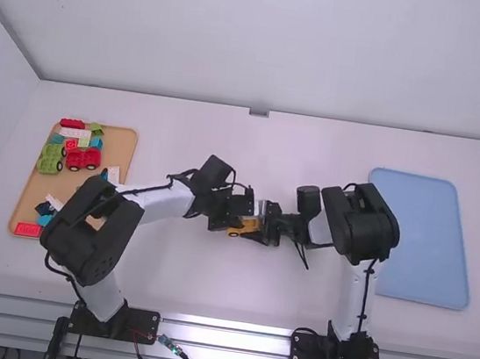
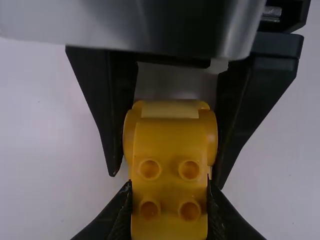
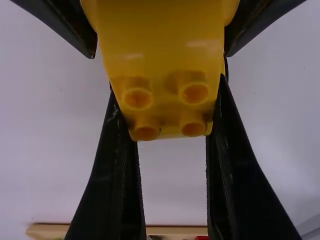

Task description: Assemble lego blocks to make yellow taxi

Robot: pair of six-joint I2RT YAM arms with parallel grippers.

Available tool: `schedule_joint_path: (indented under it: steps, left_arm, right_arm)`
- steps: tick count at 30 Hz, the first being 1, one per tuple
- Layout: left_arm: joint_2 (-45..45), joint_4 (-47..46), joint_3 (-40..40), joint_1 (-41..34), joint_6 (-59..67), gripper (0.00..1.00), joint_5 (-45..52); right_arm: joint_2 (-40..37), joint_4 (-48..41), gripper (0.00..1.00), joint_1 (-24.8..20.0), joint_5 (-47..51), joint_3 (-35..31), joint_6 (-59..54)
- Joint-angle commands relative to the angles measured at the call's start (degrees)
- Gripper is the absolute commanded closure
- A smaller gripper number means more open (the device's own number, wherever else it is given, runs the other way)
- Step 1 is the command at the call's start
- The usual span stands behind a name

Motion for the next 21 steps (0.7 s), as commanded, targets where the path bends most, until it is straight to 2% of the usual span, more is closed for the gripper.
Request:
schedule_joint_path:
  steps: [1, 6, 16, 21]
  left_arm:
    - [1.8, -1.6, -0.8, -2.3, 0.3, 0.98, -0.8]
    - [2.2, -5.0, 1.2, -2.7, 0.4, 0.98, -2.8]
    - [3.7, -4.5, 1.9, -4.2, -0.1, 0.98, -3.5]
    - [3.8, -5.0, 2.3, -6.1, -2.3, 0.98, -8.9]
  right_arm:
    - [0.9, -0.8, 0.63, 0.6, 2.6, -0.2, 1.4]
    - [0.9, -0.8, 0.63, 0.6, 2.6, -0.2, 1.4]
    - [0.9, -0.8, 0.63, 0.6, 2.6, -0.2, 1.4]
    - [0.9, -0.8, 0.63, 0.6, 2.6, -0.2, 1.4]
